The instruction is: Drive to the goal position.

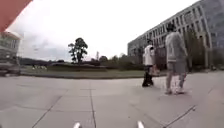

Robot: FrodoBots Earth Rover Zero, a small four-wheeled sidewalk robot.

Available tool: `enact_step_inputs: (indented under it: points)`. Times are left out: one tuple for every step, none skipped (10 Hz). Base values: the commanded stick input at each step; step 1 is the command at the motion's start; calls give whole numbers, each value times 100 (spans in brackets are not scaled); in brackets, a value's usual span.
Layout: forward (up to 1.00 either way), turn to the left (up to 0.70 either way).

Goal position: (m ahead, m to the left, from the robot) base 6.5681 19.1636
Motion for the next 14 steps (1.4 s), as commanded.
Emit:
enact_step_inputs:
  points:
    - [0, 70]
    - [0, 70]
    - [0, 70]
    - [0, 70]
    - [0, 70]
    - [0, 70]
    - [0, 70]
    - [0, 70]
    - [0, 70]
    - [0, 70]
    - [0, 70]
    - [0, 70]
    - [0, 70]
    - [0, 70]
